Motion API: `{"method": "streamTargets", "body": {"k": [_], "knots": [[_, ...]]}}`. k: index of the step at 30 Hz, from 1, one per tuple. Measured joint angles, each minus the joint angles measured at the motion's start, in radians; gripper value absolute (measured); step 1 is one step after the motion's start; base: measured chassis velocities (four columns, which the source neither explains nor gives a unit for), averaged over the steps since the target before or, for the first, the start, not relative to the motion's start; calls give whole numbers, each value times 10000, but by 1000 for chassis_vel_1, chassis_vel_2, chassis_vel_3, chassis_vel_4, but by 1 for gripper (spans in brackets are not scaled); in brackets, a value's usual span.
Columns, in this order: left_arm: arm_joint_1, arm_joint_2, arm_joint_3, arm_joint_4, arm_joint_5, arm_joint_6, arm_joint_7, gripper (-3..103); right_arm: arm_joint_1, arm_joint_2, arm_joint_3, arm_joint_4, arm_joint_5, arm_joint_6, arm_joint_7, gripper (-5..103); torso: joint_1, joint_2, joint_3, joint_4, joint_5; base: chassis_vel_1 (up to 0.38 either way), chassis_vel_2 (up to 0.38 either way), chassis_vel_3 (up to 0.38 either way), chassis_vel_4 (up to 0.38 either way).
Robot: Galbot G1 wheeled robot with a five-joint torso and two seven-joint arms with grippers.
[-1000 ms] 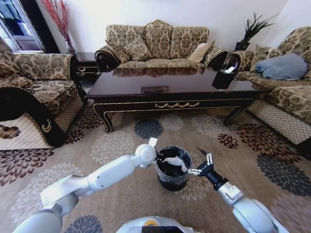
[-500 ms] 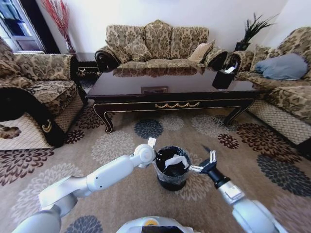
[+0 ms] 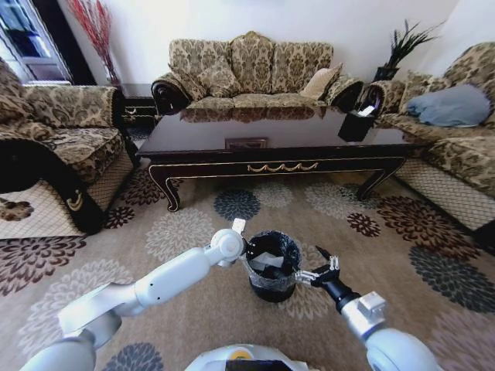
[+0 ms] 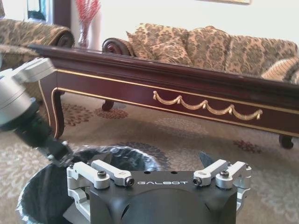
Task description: Move to the front of the table and pick up the trash from the floor, then place it into the trash bin.
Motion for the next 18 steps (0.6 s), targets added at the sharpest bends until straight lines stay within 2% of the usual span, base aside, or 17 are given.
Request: {"method": "streamTargets", "body": {"k": [6,13,18], "knots": [[301,300,-198,-118,224,1,-40,2,-65,-17,320,-306,343,636,-116,100,0,0,0,2,1,0,0,0,0],[366,699,-477,-242,201,0,-63,2,-67,-73,410,-410,342,794,-136,100,-1,0,0,0,1,0,0,0,0],[671,1241,-859,-305,174,1,-142,2,-58,-95,370,-498,64,802,-236,100,0,0,0,2,1,0,0,0,0]]}}
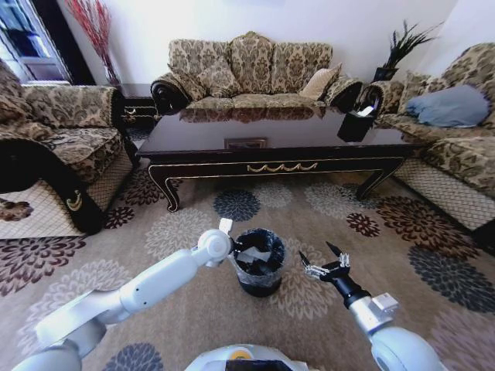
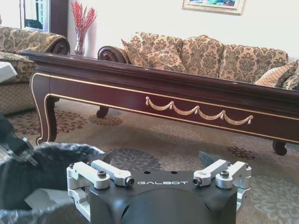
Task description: Move to the front of the table and pick up the trash from the floor, then place it into the trash bin.
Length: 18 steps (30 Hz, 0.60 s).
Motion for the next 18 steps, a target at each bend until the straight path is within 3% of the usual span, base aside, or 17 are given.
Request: {"method": "streamTargets", "body": {"k": [7,16,18], "knots": [[910,607,-701,-114,20,0,-258,2,-184,3,-191,-210,-139,91,-83,100,0,0,0,2,0,0,0,0,0],[1242,639,-1056,166,226,-1,-216,-1,-117,-71,-248,-218,-106,18,-100,100,0,0,0,0,-2,0,0,0,0],[1256,586,-1065,185,313,-8,-210,10,-137,-75,-228,-223,-99,16,-99,100,0,0,-1,-4,1,0,0,0,0]]}}
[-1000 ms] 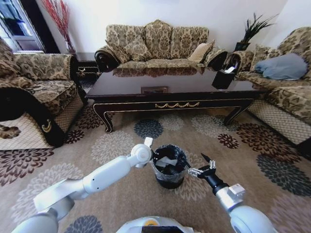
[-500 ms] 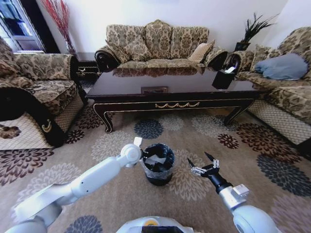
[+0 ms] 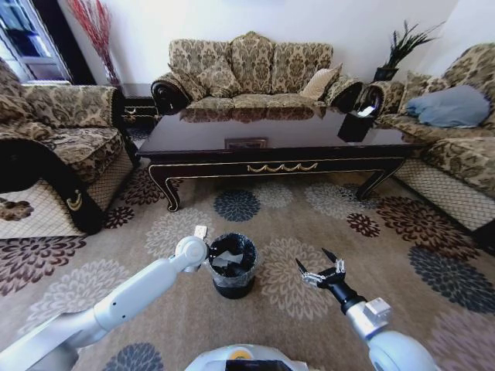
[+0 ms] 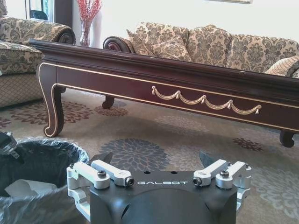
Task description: Move to the front of the table and pick up the trash from the floor, then place it into the trash bin.
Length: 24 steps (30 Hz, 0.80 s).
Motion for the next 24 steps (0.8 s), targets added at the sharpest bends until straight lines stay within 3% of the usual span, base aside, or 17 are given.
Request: {"method": "streamTargets", "body": {"k": [1,4,6,9,11,12,14,16,19,20,24], "knots": [[0,0,0,0,0,0,0,10,0,0,0,0,0,0,0,100,0,0,0,0,0,0,0,0,0],[45,6,-59,-53,62,0,-44,26,-52,10,17,-12,29,11,13,100,0,0,0,2,-1,0,0,0,0],[63,43,-93,-127,76,0,-52,26,-60,11,23,-12,66,12,22,100,0,0,0,2,-1,0,0,0,0],[113,279,-225,-521,186,0,-58,42,-50,11,35,-30,151,11,47,100,0,0,1,3,0,0,0,0,0],[120,334,-268,-627,206,0,-58,42,-44,11,35,-32,167,10,52,100,0,1,1,3,0,0,0,0,0],[169,507,-442,-937,280,0,-33,53,-16,17,35,-37,199,2,67,100,0,0,0,3,-2,0,0,0,0],[260,749,-693,-1254,463,0,48,58,16,38,36,-67,192,-3,68,100,0,0,1,3,-2,0,0,0,0],[399,988,-1023,-1570,554,0,57,64,39,70,57,-119,152,-3,67,100,0,0,2,3,0,0,0,0,0],[1058,1695,-2085,-2507,532,0,142,80,16,164,143,-208,167,11,66,100,0,0,2,3,1,0,0,0,0],[1058,1695,-2085,-2507,532,0,142,80,16,164,143,-208,167,11,66,100,0,0,2,3,1,0,0,0,0],[2813,2291,-3817,-3976,1454,2,617,95,-31,400,297,-263,401,53,79,100,0,0,1,4,-1,0,0,0,0]]}}
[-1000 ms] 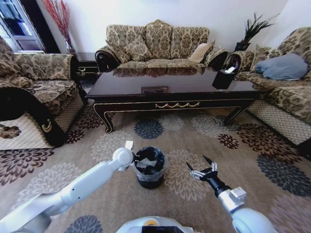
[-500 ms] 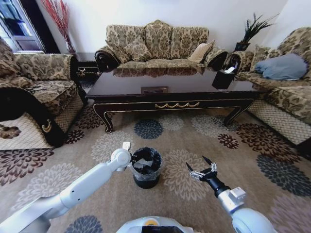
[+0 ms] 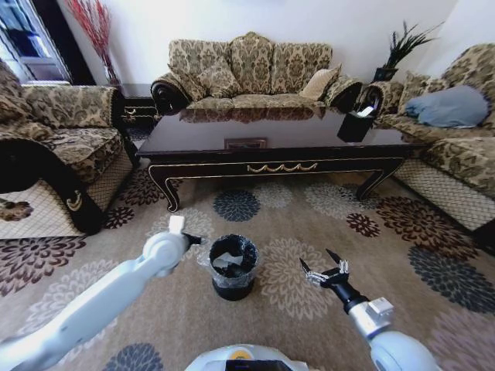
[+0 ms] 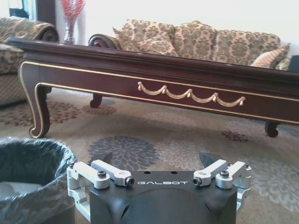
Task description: Move to the front of the table and pick up the trash from the floor, then place it into the trash bin.
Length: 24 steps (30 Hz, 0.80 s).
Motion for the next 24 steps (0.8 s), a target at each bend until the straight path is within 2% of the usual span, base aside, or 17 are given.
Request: {"method": "streamTargets", "body": {"k": [1,4,5,6,8,10,11,12,13,15,16,17,20,21,22,24], "knots": [[0,0,0,0,0,0,0,95,0,0,0,0,0,0,0,100,0,0,0,0,0,0,0,0,0],[1336,195,-1078,-507,1988,-153,517,100,-46,279,187,-23,-78,272,-143,100,0,0,-1,-3,-2,0,0,0,0],[1893,216,-1590,-666,2741,-287,879,100,-69,403,257,-69,-200,425,-203,100,0,1,0,-1,-3,0,0,0,0],[1893,216,-1590,-666,2741,-287,879,100,-69,403,257,-69,-200,425,-203,100,0,1,0,-1,-3,0,0,0,0],[2492,221,-2160,-842,3429,-443,1228,100,-95,509,307,-122,-277,590,-263,100,0,0,0,1,-2,0,0,0,0],[4368,-55,-3587,-1302,5315,-1329,2570,100,-124,875,488,-336,-302,1102,-376,100,0,0,-1,-3,3,0,0,0,0],[5487,-452,-4386,-1427,6567,-2585,3746,100,-172,1144,613,-403,-285,1288,-465,100,0,0,-1,3,-1,0,0,0,0],[5487,-452,-4386,-1427,6567,-2585,3746,100,-172,1144,613,-403,-285,1288,-465,100,0,0,-1,3,-1,0,0,0,0],[6234,-918,-5027,-1511,7371,-3628,4550,100,-254,1387,702,-404,-317,1468,-551,100,-1,1,-2,2,0,0,0,0,0],[7198,-1729,-5858,-1623,8056,-4809,5434,100,-360,1761,781,-411,-391,1819,-637,100,0,0,-1,-5,-2,0,0,0,0],[7524,-2003,-6109,-1642,8355,-5159,5688,100,-387,1874,811,-443,-440,1974,-686,100,-1,1,-1,-4,-3,0,0,0,0],[7524,-2003,-6109,-1642,8355,-5159,5688,100,-387,1874,811,-443,-440,1974,-686,100,-1,1,-1,-4,-3,0,0,0,0],[8796,-3020,-6857,-1650,9694,-6485,6500,100,-470,2272,862,-569,-692,2659,-884,100,-1,1,-2,1,0,0,0,0,0],[9203,-3348,-7059,-1631,9881,-6883,6711,100,-499,2399,857,-590,-729,2839,-909,100,-1,0,-2,0,0,0,0,0,0],[9203,-3348,-7059,-1631,9881,-6883,6711,100,-499,2399,857,-590,-729,2839,-909,100,-1,0,-2,0,0,0,0,0,0],[9694,-3689,-7268,-1546,9954,-7394,6967,100,-550,2550,813,-588,-899,2986,-911,100,-1,0,-2,2,0,0,0,0,0]]}}
